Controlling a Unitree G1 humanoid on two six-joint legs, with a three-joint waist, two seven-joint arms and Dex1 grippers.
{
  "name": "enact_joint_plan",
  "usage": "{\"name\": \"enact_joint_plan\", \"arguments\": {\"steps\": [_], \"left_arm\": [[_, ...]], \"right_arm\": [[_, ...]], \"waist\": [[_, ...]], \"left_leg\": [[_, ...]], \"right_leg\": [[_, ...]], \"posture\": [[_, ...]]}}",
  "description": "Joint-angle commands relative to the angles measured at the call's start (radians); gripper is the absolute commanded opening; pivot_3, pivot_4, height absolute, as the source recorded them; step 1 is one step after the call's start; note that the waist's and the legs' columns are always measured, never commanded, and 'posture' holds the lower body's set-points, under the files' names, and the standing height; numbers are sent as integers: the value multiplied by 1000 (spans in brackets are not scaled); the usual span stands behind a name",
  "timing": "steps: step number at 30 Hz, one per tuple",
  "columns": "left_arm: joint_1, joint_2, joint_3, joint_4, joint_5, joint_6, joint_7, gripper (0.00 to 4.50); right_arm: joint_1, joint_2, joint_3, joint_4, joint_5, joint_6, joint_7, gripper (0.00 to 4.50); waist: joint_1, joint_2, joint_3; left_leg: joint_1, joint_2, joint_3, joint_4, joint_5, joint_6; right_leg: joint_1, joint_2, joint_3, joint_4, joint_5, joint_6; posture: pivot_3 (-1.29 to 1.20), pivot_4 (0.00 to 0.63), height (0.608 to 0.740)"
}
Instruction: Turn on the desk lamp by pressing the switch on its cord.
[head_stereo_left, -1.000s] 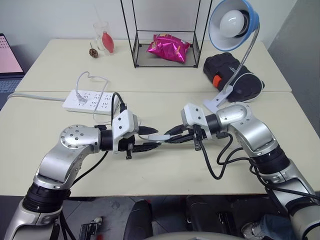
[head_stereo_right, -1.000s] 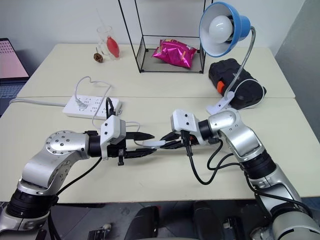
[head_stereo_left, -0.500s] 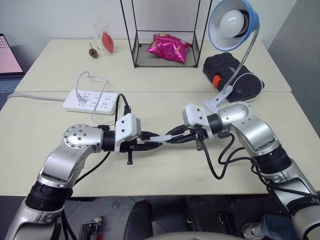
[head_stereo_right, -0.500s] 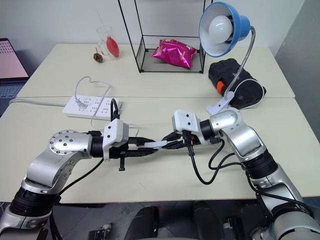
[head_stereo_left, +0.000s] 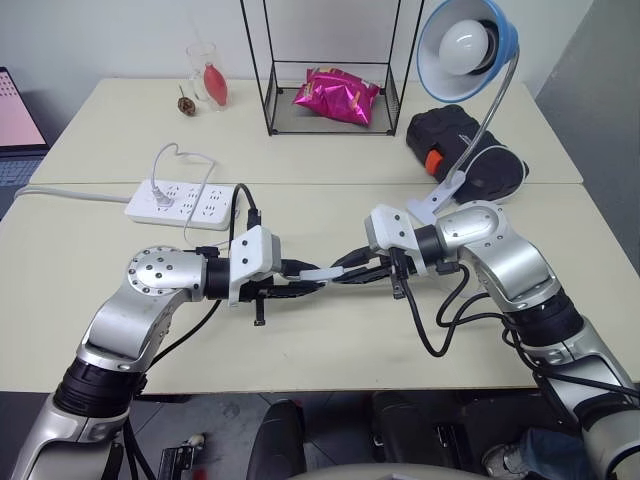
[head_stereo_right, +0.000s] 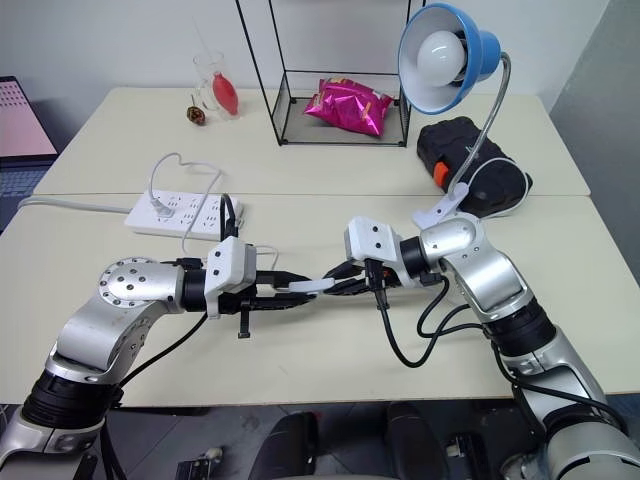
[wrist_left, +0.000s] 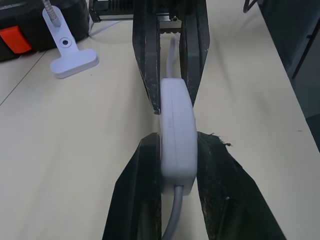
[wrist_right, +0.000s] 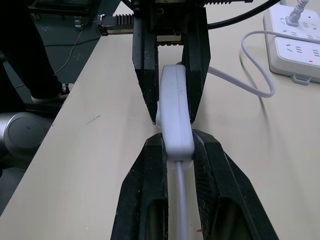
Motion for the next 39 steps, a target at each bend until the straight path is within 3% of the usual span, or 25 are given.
{"name": "enact_joint_plan", "arguments": {"steps": [1, 3, 11, 21, 39], "left_arm": [[-11, -11, 57, 15, 19, -3, 72, 613], [-12, -19, 63, 7, -2, 19, 77, 1313], [35, 21, 101, -64, -63, 87, 55, 2924], [103, 30, 161, -148, -216, 244, 72, 2955], [106, 41, 144, -145, -214, 262, 92, 2955]], "right_arm": [[-9, 16, -6, -24, 33, -16, 15, 345], [-10, 18, -7, -23, 34, -16, 15, 345], [-11, 24, -11, -21, 39, -13, 14, 345], [-24, 40, -30, -20, 100, 53, 14, 345], [-28, 20, -34, -18, 119, 87, 7, 345]], "waist": [[0, 0, 0], [0, 0, 0], [-1, 0, 0], [-1, 0, 0], [-1, 0, 0]], "left_leg": [[0, 0, 0, 0, 0, 0], [0, 0, 0, 0, 0, 0], [0, 0, 0, 0, 0, 0], [0, 0, 0, 0, 0, 0], [0, 0, 0, 0, 0, 0]], "right_leg": [[0, 0, 0, 0, 0, 0], [0, 0, 0, 0, 0, 0], [0, 0, 0, 0, 0, 0], [0, 0, 0, 0, 0, 0], [0, 0, 0, 0, 0, 0]], "posture": [[0, 150, 740], [0, 150, 740], [0, 150, 740], [0, 150, 740], [0, 150, 740]]}}
